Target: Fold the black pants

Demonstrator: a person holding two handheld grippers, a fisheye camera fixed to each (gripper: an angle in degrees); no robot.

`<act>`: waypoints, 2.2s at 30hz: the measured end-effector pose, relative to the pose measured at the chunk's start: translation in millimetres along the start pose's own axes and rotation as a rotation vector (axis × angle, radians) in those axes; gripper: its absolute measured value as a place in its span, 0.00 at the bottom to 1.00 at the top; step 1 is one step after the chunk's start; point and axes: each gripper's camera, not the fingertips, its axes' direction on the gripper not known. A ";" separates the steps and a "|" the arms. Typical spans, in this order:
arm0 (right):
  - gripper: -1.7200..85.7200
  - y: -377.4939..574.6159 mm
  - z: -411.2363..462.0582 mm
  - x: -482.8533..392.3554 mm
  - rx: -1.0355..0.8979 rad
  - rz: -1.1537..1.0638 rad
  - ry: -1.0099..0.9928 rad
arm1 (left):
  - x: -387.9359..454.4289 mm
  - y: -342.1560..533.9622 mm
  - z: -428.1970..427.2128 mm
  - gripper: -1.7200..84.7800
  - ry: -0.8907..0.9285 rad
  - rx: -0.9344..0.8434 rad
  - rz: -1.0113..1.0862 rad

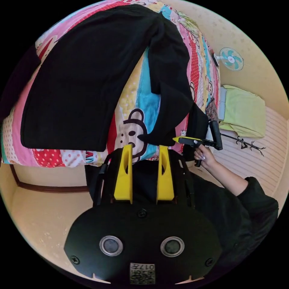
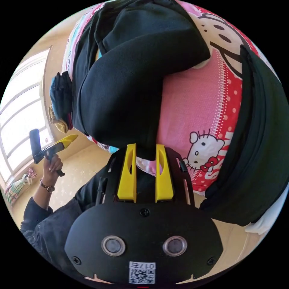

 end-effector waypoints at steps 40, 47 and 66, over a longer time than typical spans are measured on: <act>0.15 -67.0 95.6 -199.8 -0.088 -0.330 -0.095 | -242.5 70.9 -73.9 0.19 0.257 0.116 -0.410; 0.10 -106.7 127.7 -223.8 -0.149 -0.255 -0.119 | -256.7 57.9 -30.8 0.07 0.519 -0.058 -0.279; 0.05 -130.0 23.6 -236.3 0.392 -0.223 -0.728 | -248.0 51.7 -89.5 0.15 0.385 0.068 -0.225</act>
